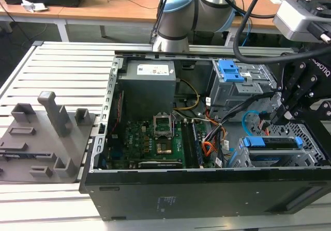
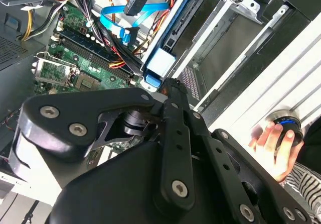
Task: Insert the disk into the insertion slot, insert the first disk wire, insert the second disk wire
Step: 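Insert the disk into the insertion slot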
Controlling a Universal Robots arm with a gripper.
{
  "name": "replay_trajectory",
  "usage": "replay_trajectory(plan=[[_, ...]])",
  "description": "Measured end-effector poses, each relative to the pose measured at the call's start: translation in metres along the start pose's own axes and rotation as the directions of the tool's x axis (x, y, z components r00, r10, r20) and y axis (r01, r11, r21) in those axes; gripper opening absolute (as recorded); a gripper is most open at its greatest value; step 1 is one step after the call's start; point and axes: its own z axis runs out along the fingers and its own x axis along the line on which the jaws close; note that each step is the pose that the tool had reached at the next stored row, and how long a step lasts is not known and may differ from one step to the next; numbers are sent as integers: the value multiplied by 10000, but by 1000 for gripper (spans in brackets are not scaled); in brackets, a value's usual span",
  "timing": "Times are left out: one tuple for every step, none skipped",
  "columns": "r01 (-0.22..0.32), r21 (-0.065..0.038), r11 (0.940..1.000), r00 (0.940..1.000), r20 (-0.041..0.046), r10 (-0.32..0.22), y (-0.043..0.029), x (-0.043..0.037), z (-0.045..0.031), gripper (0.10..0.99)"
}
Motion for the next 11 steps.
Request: replay_trajectory(plan=[[0,0,10000,10000,0,0,0,0,1,106],[0,0,10000,10000,0,0,0,0,1,106],[0,0,10000,10000,0,0,0,0,1,106],[0,0,10000,10000,0,0,0,0,1,106],[0,0,10000,10000,0,0,0,0,2,106],[0,0,10000,10000,0,0,-3,0,3,106],[1,-1,10000,10000,-4,-1,-13,-1,4,106],[-1,-4,10000,10000,-12,1,-38,-5,4,106],[-2,-7,10000,10000,-14,2,-54,-8,5,106],[-1,-14,10000,10000,-16,1,-82,-14,9,106],[-1,-18,10000,10000,-14,1,-87,-14,24,106]])
